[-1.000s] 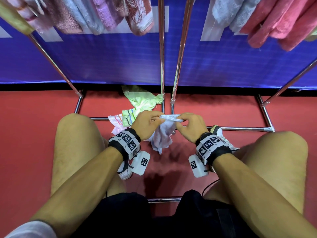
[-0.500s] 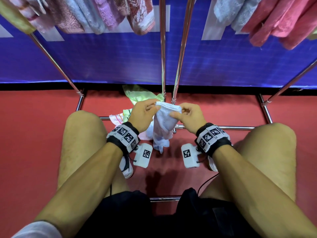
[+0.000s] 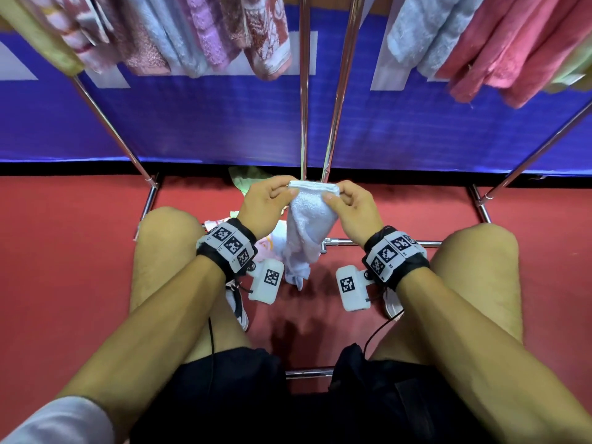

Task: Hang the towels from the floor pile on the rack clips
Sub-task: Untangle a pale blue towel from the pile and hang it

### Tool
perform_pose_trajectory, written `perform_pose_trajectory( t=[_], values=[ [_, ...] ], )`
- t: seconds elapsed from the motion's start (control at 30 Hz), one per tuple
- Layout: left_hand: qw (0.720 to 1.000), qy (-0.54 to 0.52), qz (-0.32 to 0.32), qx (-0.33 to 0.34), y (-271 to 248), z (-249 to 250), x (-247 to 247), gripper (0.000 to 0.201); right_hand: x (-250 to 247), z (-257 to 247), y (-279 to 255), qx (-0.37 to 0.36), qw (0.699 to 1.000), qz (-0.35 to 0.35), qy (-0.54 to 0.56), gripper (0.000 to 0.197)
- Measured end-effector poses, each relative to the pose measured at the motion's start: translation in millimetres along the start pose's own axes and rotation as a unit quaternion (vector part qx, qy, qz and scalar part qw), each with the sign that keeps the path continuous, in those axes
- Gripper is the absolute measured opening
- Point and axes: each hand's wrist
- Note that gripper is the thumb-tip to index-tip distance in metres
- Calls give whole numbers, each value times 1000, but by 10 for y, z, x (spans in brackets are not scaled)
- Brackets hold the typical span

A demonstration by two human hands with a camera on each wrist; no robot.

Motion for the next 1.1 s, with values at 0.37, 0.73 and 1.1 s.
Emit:
perform_pose_trajectory(
  t=[0.37,0.73,1.1],
  values=[
    [997,-19,68,34,212,1017,-486,16,91,-1231,175,-108,994,20,-24,20],
    [984,-44,102,141,485,2384,-1135,19,139,-2807,523,-206,978,13,-43,9],
    [945,-65,141,287,834,3834,-1663,16,38,-4429,741,-350,935,52,4,12]
  ],
)
Point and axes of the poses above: each hand's wrist, its own y-axis towards the middle knuckle, its own x-axis out of the palm, z = x × y, and after that the axes turned 10 degrees about y, right-handed
